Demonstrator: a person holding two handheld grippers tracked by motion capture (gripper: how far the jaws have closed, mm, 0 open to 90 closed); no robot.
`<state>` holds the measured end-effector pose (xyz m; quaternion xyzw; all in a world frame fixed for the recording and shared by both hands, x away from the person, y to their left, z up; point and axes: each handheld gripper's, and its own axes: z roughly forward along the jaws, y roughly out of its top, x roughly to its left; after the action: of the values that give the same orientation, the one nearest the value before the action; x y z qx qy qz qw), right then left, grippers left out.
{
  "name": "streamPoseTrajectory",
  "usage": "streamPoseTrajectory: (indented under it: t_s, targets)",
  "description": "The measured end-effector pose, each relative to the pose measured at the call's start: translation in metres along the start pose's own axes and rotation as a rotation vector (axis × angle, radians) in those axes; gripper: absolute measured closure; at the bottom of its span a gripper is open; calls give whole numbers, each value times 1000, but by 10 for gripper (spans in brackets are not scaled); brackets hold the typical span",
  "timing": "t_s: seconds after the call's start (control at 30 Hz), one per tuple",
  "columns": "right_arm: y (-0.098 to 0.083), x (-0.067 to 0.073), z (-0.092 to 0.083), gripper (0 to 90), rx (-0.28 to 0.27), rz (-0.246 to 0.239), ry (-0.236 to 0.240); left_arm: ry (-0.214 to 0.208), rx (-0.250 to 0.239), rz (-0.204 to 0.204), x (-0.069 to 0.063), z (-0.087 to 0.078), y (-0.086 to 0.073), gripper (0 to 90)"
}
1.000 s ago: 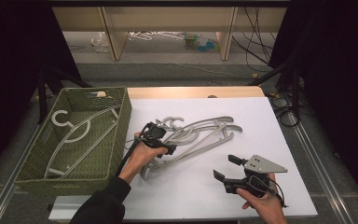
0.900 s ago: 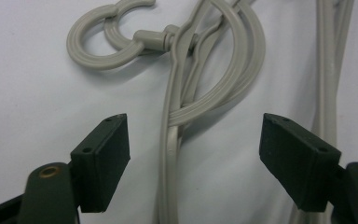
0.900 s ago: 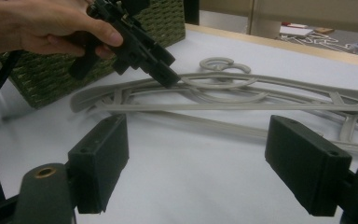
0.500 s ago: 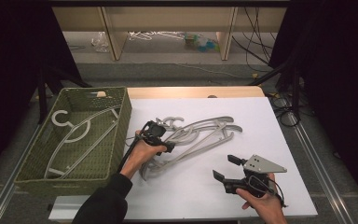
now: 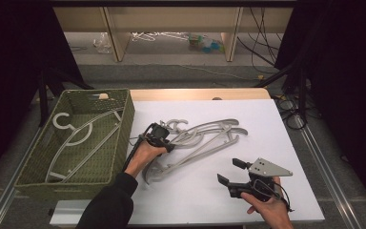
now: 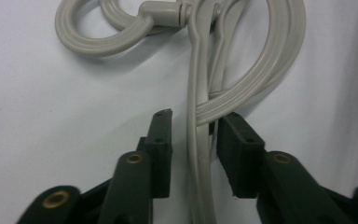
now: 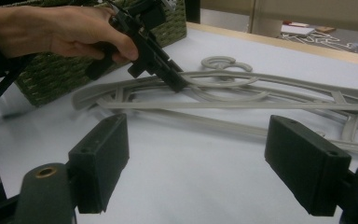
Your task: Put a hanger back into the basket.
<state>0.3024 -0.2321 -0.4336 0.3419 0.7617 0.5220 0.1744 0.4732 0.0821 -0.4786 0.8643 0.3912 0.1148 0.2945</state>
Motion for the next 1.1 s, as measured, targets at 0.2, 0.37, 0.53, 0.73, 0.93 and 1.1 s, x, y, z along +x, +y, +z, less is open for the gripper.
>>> streamPoseTrajectory:
  t_s: [0.2, 0.37, 0.53, 0.73, 0.93, 1.1]
  targets:
    - [0, 0, 1, 227, -9, -9, 0, 0, -23, 37, -4, -7, 0, 790]
    - [0, 0, 0, 229, -1, -6, -3, 14, -86, 25, -8, -19, 2, 807]
    - [0, -1, 1, 231, -23, 5, 7, 6, -132, 38, -15, -33, 0, 811]
    - [0, 0, 0, 232, -6, -1, -8, 10, -169, 80, -20, -49, 0, 814]
    - [0, 0, 1, 232, -23, 7, 4, 25, -204, 78, -17, -67, 2, 814]
    - [0, 0, 0, 232, -14, 2, -12, 19, -268, 23, -18, -77, 7, 815]
